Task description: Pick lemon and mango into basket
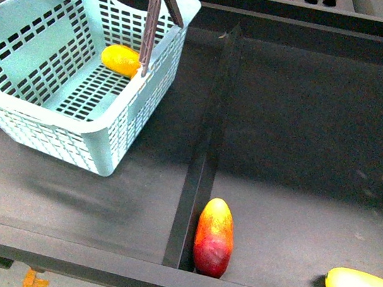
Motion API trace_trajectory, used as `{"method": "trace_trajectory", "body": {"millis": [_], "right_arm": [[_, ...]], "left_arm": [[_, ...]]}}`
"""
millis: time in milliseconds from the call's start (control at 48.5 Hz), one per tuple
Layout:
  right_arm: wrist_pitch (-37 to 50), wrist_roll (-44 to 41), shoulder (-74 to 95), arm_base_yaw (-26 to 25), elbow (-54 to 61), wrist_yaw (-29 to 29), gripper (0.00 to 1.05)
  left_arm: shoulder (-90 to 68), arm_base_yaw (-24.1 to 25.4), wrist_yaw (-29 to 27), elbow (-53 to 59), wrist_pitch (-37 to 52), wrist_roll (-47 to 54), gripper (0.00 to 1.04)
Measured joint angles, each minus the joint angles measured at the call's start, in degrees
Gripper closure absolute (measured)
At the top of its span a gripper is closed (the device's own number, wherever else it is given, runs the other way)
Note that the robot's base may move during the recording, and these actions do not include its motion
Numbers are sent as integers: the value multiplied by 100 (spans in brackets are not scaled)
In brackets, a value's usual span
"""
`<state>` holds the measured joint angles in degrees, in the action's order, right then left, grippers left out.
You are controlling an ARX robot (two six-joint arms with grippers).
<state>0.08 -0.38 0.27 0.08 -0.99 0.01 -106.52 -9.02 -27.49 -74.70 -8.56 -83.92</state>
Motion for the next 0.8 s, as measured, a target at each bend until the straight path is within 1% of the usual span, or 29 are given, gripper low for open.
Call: {"method": "trace_trajectory", "body": {"millis": [21, 41, 62, 82, 103, 124, 144, 165, 185, 206, 247, 288, 309, 412, 433, 597, 618, 659, 803], "right_arm": [[0, 0, 0, 0, 0, 0, 9], [0, 0, 0, 0, 0, -4, 9], [0, 0, 0, 0, 0, -2, 9], [0, 0, 0, 0, 0, 7, 9], [0, 0, 0, 0, 0, 2, 9], [0, 0, 0, 0, 0, 4, 9], [0, 2, 0, 0, 0, 15, 9], [0, 0, 2, 0, 0, 13, 9], [0, 0, 0, 0, 0, 11, 9], [0, 0, 0, 0, 0, 11, 9], [0, 0, 0, 0, 0, 11, 9], [0, 0, 0, 0, 0, 11, 9], [0, 0, 0, 0, 0, 11, 9], [0, 0, 0, 0, 0, 11, 9], [0, 0, 0, 0, 0, 11, 9], [0, 0, 0, 0, 0, 11, 9], [0, 0, 0, 0, 0, 11, 9], [0, 0, 0, 0, 0, 9, 9], [0, 0, 0, 0, 0, 11, 9]], "left_arm": [[68, -26, 26, 48, 15, 107, 7], [190, -22, 398, 313, 605, 649, 11], [326, 9, 938, 717, 1587, 1207, 16], [461, 33, 1440, 1204, 2697, 2168, 22], [544, 35, 1641, 1493, 3279, 2868, 26], [616, 35, 1764, 1718, 3696, 3165, 28], [706, 35, 1864, 2002, 4170, 3877, 32], [879, 35, 1950, 2463, 4876, 4815, 38], [1005, 42, 2000, 2754, 5281, 5307, 43], [1172, 68, 2026, 3067, 5674, 6087, 48], [1512, 153, 2055, 3565, 6133, 7060, 59], [1766, 236, 2092, 3908, 6299, 7534, 67], [1908, 284, 2111, 4131, 6365, 7750, 73], [2402, 378, 2269, 4937, 6502, 8168, 99], [2516, 391, 2295, 5080, 6526, 8194, 101], [3414, 568, 2420, 5954, 6551, 8288, 101], [3550, 691, 2629, 6061, 6518, 8290, 101], [3648, 754, 2704, 6135, 6494, 8306, 101], [4194, 879, 2734, 6489, 6286, 8310, 101]]}}
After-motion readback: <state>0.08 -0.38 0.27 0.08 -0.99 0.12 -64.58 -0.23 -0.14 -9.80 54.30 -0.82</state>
